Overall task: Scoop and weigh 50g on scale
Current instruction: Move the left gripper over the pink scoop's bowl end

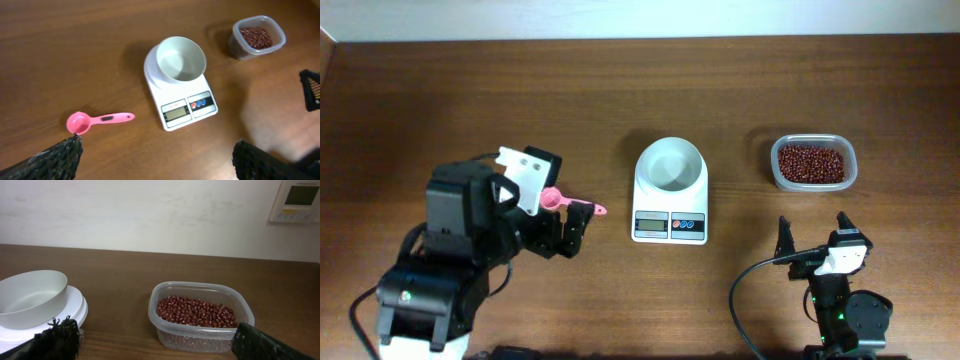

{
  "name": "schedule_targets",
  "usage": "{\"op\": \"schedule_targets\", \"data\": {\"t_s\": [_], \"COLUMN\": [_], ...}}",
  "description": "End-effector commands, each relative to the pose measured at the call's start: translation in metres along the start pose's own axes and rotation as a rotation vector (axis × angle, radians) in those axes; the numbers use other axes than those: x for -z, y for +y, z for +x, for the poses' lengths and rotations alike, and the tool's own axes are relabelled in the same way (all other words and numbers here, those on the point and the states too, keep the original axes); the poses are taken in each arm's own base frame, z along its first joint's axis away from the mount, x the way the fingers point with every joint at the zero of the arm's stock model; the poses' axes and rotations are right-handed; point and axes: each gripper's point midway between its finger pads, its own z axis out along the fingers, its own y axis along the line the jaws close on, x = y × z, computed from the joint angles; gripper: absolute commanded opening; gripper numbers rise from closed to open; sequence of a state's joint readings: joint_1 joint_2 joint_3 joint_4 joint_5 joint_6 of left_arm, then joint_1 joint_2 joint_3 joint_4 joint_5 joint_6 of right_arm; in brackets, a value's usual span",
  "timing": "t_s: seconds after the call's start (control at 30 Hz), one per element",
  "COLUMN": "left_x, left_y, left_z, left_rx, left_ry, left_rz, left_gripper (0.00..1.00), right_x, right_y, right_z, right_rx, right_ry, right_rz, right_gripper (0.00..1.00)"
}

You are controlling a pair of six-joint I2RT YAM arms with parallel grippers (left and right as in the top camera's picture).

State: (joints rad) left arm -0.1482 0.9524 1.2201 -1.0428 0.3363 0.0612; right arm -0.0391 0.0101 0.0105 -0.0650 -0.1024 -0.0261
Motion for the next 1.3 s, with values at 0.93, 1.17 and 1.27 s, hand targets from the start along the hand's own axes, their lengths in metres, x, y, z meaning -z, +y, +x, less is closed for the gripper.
{"op": "schedule_targets", "data": {"t_s": [0.93,1.17,1.27], "left_x": [-0.1,-0.12,-0.136], "left_y": [0.146,0.148,0.153], "left_z": [0.083,0.119,0.135], "left_rx": [1.089,1.408,1.417], "left_ry": [0.521,0.521,0.496], "left_rz": [-0.575,-0.71,-0.706], "left_gripper": [0.95,0.91,0.91], "right_x": [0.0,0.0,0.0], "right_y": [0.001,0.001,0.001], "right_z": [0.003,0.003,0.003], "right_rx": [-0.005,-0.006,-0.006], "right_ry": [0.005,0.005,0.005], "right_rz": [-0.004,-0.004,-0.004], "right_gripper": [0.99,0.99,0.99]}}
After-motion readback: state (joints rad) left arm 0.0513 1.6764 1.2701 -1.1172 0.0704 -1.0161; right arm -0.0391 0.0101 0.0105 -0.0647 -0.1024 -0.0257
